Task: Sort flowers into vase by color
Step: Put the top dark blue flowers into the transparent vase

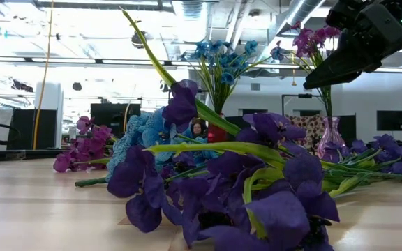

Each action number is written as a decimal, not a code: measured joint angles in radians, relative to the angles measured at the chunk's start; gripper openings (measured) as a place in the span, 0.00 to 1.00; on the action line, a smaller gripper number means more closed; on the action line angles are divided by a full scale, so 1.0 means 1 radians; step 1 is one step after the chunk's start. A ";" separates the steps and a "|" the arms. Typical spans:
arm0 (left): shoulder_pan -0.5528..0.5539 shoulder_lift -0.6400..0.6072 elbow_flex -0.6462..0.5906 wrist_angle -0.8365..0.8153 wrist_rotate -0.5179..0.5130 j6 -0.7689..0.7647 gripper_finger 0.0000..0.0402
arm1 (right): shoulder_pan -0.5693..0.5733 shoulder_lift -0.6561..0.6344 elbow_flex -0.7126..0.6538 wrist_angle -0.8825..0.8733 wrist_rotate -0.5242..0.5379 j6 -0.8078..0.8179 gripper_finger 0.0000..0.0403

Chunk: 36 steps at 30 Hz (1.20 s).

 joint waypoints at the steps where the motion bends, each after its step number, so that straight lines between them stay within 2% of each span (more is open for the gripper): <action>1: 0.005 0.000 0.000 -0.002 0.000 0.002 0.00 | 0.000 0.000 0.000 0.000 0.000 0.004 0.57; 5: 0.028 0.000 0.000 -0.007 0.005 0.000 0.00 | 0.000 0.000 0.000 0.000 0.000 0.006 0.57; 13: 0.053 0.000 0.000 -0.005 0.121 -0.097 0.00 | 0.000 0.000 0.000 0.000 0.000 0.006 0.57; 22: 0.090 0.000 0.000 -0.003 0.185 -0.098 0.00 | 0.000 0.000 0.000 0.000 0.000 0.006 0.57; 32: 0.072 0.000 0.000 -0.003 0.119 -0.073 0.00 | 0.000 0.000 0.000 0.000 0.000 0.007 0.57; 36: 0.072 0.000 0.000 -0.003 0.136 -0.106 0.00 | 0.000 0.000 0.000 0.000 0.000 0.007 0.57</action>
